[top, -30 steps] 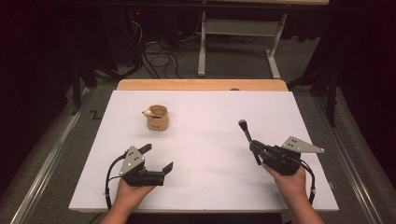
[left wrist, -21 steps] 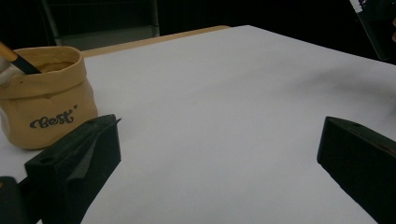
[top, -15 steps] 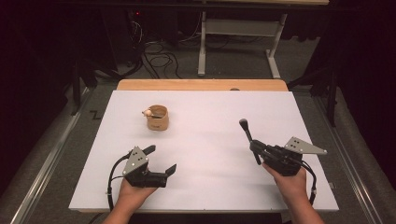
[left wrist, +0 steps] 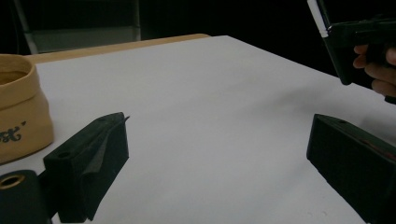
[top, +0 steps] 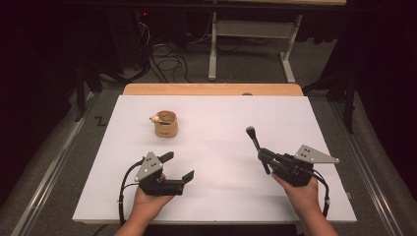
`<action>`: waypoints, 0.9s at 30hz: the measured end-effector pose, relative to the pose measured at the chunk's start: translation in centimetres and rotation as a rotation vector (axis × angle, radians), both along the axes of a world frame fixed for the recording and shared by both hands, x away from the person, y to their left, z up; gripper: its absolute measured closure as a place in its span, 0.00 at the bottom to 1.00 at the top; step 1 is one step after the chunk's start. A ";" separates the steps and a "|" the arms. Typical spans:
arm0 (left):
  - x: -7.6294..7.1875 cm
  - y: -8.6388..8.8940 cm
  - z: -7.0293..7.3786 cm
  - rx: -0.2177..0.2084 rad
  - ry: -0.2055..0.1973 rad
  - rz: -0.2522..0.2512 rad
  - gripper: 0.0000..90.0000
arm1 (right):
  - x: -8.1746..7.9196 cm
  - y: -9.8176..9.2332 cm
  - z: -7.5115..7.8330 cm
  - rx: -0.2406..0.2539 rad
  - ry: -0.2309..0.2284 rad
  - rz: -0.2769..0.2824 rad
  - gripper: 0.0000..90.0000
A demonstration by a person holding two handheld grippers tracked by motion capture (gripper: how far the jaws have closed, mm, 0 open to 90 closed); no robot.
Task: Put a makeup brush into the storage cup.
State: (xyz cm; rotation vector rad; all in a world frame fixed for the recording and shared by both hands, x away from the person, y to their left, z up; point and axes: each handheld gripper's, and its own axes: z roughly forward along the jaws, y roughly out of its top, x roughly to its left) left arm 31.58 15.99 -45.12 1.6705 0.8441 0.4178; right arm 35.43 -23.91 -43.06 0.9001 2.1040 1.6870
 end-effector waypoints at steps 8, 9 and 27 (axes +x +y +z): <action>0.8 -2.2 1.6 -0.002 -0.019 -0.040 0.11 | -0.1 1.1 0.0 0.004 -0.009 0.022 0.90; 0.8 -2.6 1.7 -0.005 -0.019 -0.049 0.12 | -0.2 1.2 0.0 0.004 -0.014 0.025 0.90; 1.7 -5.5 3.3 -0.037 -0.015 -0.142 0.22 | -0.4 3.7 0.2 0.012 -0.024 0.090 0.90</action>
